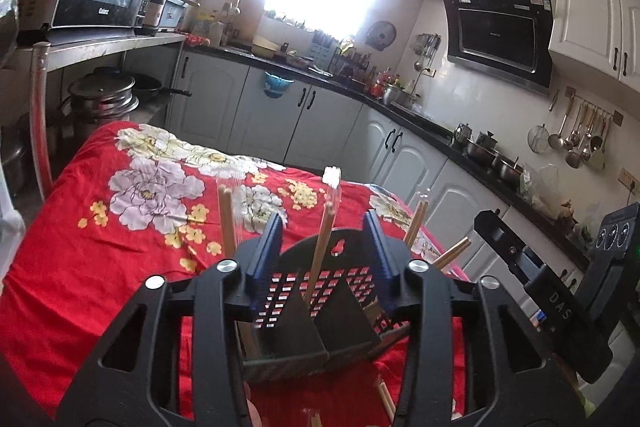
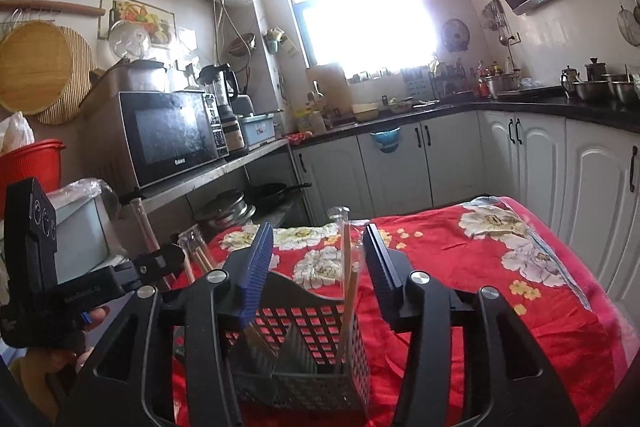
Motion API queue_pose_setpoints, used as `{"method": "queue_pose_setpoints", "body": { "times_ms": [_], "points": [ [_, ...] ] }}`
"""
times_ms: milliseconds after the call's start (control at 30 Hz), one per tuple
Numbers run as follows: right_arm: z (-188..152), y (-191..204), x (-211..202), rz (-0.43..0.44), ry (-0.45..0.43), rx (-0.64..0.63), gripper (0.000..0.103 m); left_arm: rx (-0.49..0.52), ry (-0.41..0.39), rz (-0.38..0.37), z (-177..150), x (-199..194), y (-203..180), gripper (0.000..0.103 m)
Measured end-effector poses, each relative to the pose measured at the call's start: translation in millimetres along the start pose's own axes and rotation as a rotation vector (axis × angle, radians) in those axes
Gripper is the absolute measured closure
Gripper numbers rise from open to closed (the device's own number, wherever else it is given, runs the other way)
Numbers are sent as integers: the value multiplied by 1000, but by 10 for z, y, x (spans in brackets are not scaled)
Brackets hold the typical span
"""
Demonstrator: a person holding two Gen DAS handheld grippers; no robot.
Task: Organize utensils
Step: 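Open the left tool while the right tool opens, releasing chopsticks into the caddy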
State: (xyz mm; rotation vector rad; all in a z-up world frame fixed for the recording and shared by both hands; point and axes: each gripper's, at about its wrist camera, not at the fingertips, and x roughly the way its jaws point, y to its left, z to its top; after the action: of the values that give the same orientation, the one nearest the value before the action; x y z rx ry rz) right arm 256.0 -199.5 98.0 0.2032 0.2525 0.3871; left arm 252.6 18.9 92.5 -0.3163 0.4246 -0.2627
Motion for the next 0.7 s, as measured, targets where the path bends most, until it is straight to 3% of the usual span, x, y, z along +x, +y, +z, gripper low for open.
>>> {"method": "queue_pose_setpoints", "body": {
  "times_ms": [333,700],
  "points": [
    [-115,8,-128,-16,64,-9,49,-15,23,-13,-127,-159,26,43],
    [-209,-28,-374,-39,100,7,43,-20,39,-1,-251,-402,54,11]
  ]
}}
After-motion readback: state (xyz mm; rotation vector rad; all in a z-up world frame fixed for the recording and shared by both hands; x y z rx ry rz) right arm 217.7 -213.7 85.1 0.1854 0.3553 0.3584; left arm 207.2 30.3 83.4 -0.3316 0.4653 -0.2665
